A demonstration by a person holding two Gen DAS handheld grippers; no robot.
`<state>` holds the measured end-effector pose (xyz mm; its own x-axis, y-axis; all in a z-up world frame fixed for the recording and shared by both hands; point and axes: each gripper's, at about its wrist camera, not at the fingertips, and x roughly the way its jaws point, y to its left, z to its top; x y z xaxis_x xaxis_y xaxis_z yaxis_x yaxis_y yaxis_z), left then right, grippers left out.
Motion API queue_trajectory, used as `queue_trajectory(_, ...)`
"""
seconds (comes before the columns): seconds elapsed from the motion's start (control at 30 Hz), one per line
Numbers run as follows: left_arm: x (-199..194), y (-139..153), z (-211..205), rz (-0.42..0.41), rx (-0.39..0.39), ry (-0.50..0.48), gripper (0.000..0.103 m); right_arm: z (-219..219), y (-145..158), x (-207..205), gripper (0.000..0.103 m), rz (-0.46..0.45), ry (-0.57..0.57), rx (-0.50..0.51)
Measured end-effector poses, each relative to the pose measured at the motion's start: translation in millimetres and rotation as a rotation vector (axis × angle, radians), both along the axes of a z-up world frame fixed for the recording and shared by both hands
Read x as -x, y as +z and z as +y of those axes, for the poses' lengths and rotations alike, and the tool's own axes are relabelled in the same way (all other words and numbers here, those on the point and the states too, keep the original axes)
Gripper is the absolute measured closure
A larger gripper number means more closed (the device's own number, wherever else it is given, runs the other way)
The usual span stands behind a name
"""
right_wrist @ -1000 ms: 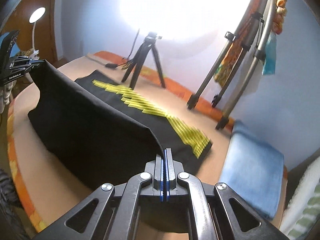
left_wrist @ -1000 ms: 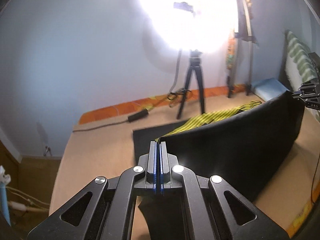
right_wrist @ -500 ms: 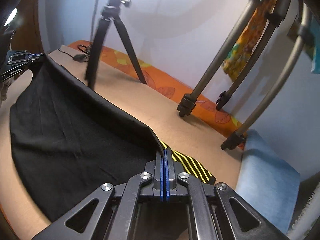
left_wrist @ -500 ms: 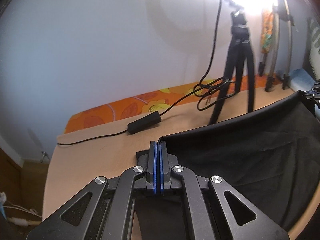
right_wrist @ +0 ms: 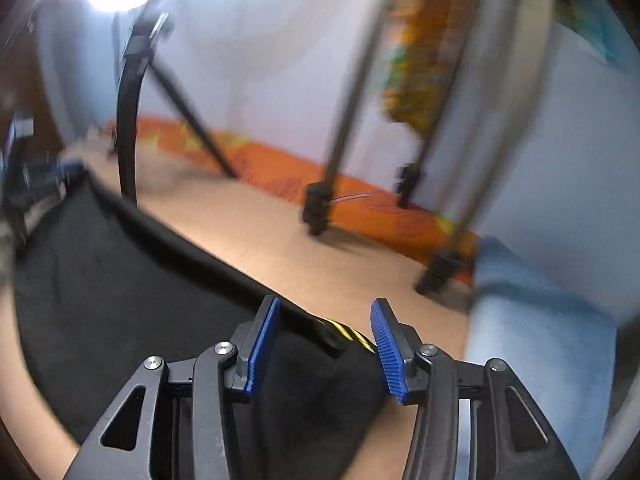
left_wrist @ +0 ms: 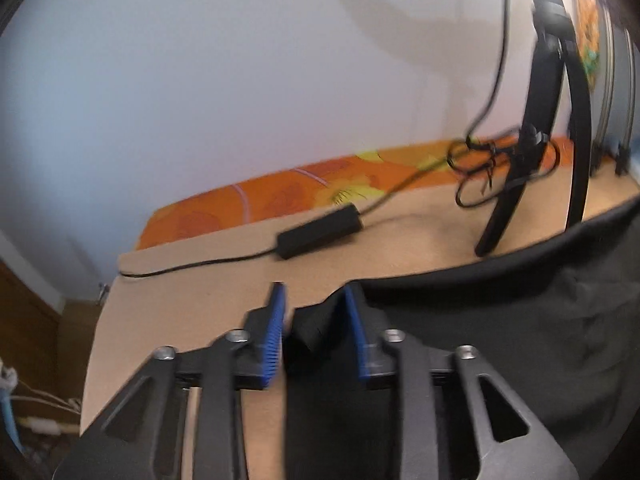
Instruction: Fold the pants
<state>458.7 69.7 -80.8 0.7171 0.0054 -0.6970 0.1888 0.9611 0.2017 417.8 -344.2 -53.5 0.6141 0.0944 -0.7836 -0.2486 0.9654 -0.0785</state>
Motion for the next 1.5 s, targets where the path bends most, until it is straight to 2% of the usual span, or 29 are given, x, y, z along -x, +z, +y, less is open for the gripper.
queue_trajectory(0.1, 5.9, 9.5, 5.3, -0.021, 0.011, 0.014, 0.073, -30.0, 12.6, 17.7, 0.054, -0.003, -0.067, -0.088)
queue_trajectory(0.23, 40.1, 29.1, 0.8, -0.049, 0.022, -0.028, 0.072, -49.4, 14.1, 38.1, 0.054, 0.014, -0.101, -0.103)
queue_trajectory(0.37, 80.5, 37.6, -13.6, -0.035, 0.044, -0.132, 0.072, -48.6, 4.9, 31.9, 0.053, 0.043, -0.094, -0.149)
queue_trajectory(0.47, 110.1, 36.8, -24.5, 0.007, 0.061, -0.201, 0.072, -46.2, -10.1, 12.8, 0.048, 0.045, -0.132, -0.141)
queue_trajectory(0.53, 130.5, 34.9, -34.2, 0.028, 0.042, -0.237, 0.072, -46.7, -22.2, 2.6, 0.049, 0.065, -0.151, -0.128)
queue_trajectory(0.57, 139.9, 33.7, -38.4, 0.043, 0.035, -0.261, 0.071, -46.6, -29.2, -1.8, 0.066, 0.085, -0.153, -0.128)
queue_trajectory(0.6, 149.8, 32.4, -43.6, 0.057, 0.028, -0.285, 0.071, -45.7, -35.3, -4.7, 0.077, 0.104, -0.146, -0.139)
queue_trajectory(0.67, 161.0, 29.1, -52.0, 0.08, 0.024, -0.32, 0.071, -42.1, -42.0, -7.3, 0.08, 0.117, -0.149, -0.131)
queue_trajectory(0.8, 183.6, 26.7, -69.9, 0.136, 0.046, -0.386, 0.071, -34.9, -41.2, -10.0, 0.081, 0.072, -0.163, -0.044)
queue_trajectory(0.83, 186.9, 26.3, -73.2, 0.143, 0.05, -0.397, 0.071, -34.5, -39.4, -10.5, 0.08, 0.067, -0.169, -0.04)
queue_trajectory(0.97, 200.9, 29.7, -92.5, 0.153, 0.062, -0.452, 0.071, -33.5, -22.4, 8.2, 0.054, 0.034, -0.166, -0.051)
queue_trajectory(1.07, 206.6, 29.2, -111.7, 0.163, 0.068, -0.496, 0.071, -39.9, -7.4, 36.9, 0.042, 0.02, -0.206, -0.091)
queue_trajectory(1.23, 215.4, 25.7, -149.5, 0.158, 0.065, -0.562, 0.071, -48.5, 6.7, 102.2, 0.036, 0.027, -0.261, -0.215)
queue_trajectory(1.33, 217.1, 22.5, -169.0, 0.155, 0.065, -0.585, 0.071, -52.2, 4.3, 135.5, 0.034, 0.042, -0.295, -0.297)
queue_trajectory(1.5, 212.9, 18.5, -194.6, 0.154, 0.082, -0.593, 0.071, -57.8, -12.1, 158.6, 0.033, 0.097, -0.371, -0.393)
